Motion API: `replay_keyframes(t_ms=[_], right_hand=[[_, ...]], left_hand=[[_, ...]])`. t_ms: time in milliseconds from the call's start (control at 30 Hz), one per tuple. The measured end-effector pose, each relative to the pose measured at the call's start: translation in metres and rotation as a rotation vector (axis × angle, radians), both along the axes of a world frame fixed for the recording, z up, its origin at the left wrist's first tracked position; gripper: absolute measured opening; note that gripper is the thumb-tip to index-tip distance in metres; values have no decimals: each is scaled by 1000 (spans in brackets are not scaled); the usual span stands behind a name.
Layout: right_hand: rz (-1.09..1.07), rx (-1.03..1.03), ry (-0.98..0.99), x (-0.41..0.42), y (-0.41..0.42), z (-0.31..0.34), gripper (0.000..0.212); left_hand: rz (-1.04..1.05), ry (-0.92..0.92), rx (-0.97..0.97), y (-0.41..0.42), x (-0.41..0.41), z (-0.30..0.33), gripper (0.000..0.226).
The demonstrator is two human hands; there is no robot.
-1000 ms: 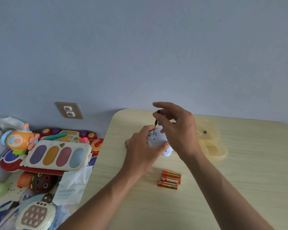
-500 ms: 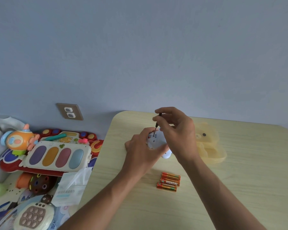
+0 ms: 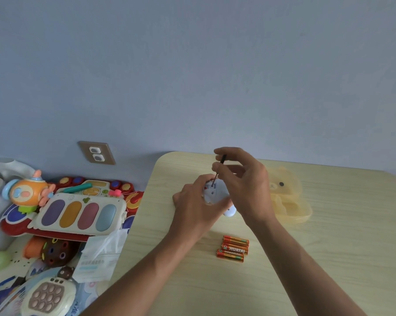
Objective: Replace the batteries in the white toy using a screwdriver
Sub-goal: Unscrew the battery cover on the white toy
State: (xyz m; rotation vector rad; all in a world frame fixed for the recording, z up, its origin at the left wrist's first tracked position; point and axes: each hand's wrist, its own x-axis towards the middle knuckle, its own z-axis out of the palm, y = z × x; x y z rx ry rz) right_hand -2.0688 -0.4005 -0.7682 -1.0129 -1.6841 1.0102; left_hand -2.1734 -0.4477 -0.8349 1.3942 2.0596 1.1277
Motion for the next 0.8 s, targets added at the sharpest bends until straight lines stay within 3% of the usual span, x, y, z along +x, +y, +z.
replay_keyframes(t_ms=[400, 600, 800], right_hand=[[28, 37, -54, -2, -2, 0, 31], [-8, 49, -23, -2, -2, 0, 34], [3, -86, 109, 1, -3, 2, 16]], left_hand=[[-29, 2, -15, 0, -1, 0, 65], [-10, 11, 8, -1, -1, -1, 57], [-6, 17, 8, -1, -1, 0, 58]])
